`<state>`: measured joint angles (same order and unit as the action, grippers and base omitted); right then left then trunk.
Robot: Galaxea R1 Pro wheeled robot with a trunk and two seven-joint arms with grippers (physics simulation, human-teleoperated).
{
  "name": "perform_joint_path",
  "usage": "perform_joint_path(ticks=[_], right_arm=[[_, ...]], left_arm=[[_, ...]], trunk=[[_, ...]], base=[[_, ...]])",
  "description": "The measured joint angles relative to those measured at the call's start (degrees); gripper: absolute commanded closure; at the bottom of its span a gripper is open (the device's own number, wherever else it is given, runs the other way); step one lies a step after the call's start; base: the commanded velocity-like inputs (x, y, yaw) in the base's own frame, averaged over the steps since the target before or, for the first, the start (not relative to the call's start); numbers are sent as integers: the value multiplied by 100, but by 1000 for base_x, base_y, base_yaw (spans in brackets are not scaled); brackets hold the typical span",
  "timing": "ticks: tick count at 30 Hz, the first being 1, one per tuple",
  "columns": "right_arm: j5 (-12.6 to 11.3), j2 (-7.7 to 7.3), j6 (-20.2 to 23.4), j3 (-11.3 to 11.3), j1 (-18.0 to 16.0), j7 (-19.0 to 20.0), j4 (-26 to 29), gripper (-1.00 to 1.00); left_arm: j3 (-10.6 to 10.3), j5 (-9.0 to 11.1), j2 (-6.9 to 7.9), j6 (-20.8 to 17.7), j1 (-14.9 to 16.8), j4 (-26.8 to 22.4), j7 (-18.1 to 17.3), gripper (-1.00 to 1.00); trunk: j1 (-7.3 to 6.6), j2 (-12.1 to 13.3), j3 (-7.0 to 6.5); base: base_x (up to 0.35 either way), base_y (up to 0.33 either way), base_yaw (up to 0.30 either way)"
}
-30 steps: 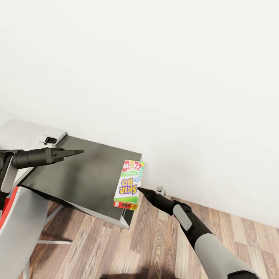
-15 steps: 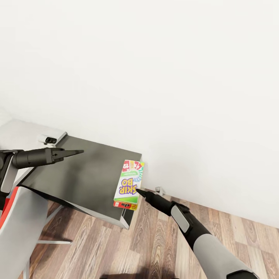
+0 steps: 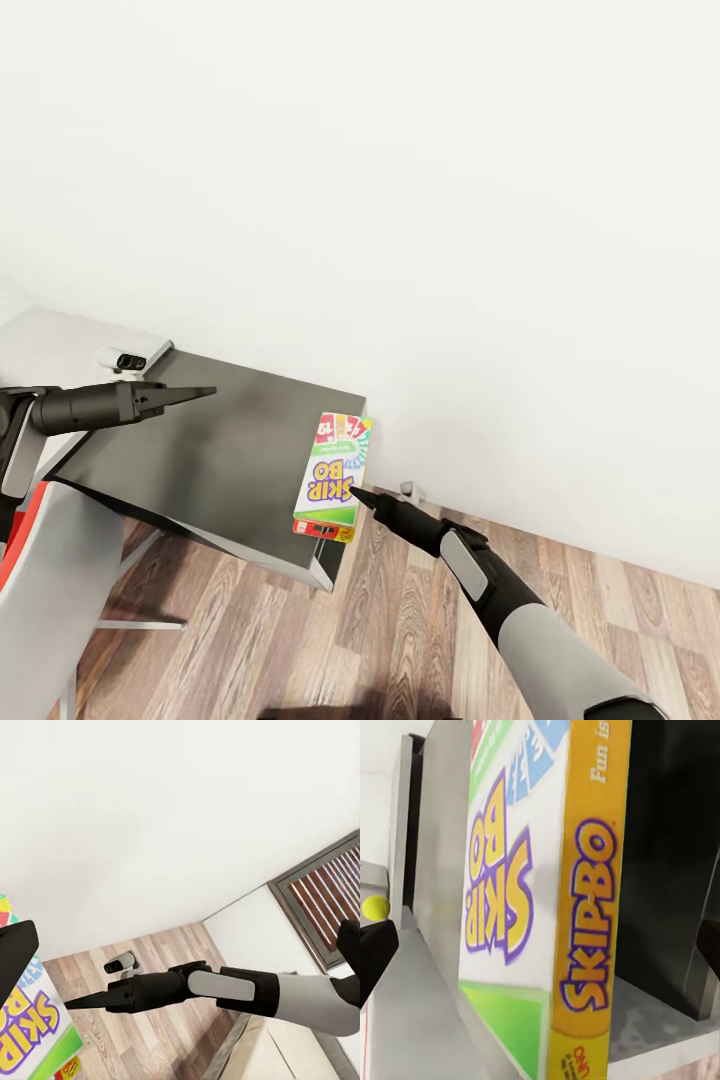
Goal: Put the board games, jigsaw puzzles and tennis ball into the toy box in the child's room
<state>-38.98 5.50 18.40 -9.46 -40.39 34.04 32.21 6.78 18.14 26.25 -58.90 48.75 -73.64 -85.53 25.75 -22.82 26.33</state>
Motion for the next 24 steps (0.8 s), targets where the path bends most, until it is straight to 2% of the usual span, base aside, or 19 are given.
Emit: perform_joint_path(ticks=[10, 18, 24], right_arm=[[2, -19, -6, -7, 30, 1, -2, -100], [5, -38, -333, -7, 50, -3, -28, -100], [11, -27, -392, -19, 60, -2, -44, -100]], left_arm=[[0, -3, 0, 0, 0, -1, 1, -100], [-5, -9, 0, 1, 0, -1, 8, -100], [-7, -9, 0, 0, 0, -1, 8, -100]], trunk=[[0, 0, 0], [0, 0, 0], [0, 0, 0]], base=[[0, 0, 0], [0, 0, 0], [0, 0, 0]])
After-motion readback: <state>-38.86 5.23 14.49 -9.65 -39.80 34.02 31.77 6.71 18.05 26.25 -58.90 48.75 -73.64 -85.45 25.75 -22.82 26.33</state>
